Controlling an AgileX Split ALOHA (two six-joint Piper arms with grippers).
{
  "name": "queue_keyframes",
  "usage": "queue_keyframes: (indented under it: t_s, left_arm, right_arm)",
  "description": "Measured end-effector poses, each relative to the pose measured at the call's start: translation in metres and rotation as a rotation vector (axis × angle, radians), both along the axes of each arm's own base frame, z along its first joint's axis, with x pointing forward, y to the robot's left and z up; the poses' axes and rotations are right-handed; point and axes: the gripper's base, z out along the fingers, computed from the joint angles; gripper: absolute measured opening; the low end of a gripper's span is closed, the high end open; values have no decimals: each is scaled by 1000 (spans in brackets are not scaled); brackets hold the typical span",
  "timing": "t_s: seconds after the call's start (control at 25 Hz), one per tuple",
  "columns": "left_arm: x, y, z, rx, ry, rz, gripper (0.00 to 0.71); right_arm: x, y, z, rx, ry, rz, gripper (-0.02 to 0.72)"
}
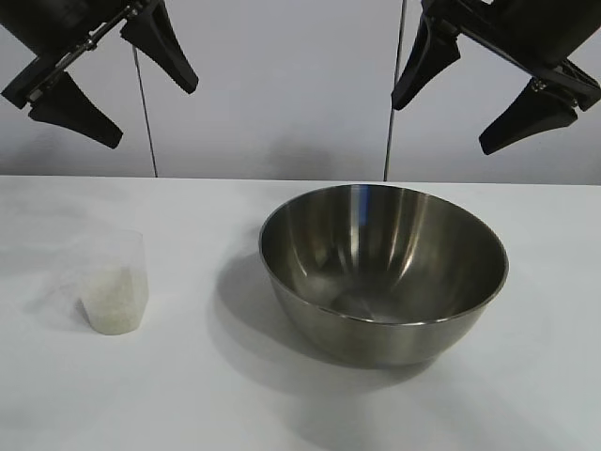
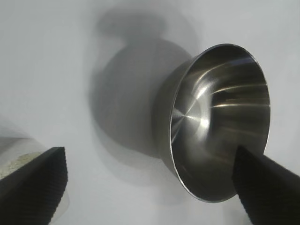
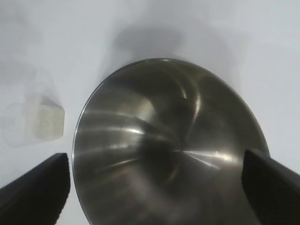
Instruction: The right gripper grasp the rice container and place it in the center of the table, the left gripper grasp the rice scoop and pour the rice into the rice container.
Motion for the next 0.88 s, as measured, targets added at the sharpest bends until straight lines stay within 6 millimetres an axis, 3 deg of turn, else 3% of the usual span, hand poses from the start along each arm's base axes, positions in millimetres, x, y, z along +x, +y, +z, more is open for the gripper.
queue_keyframes:
  t_s: [0.24,0.48,0.64,0.88]
  left_arm:
    - [0,0,0,0,-2,2,686]
    - [0,0,0,0,-3,2,686]
    - [0,0,0,0,-4,3,686]
    - [1,0,0,0,-5,4,686]
  right_arm:
    - [0,-1,0,-10,-2,2,683]
    - [-1,-16,-9,-214,3,15,681]
    - [-4,-23,-38,-280,32,-15,655]
    - [3,-20,-88,-242,98,-52,650]
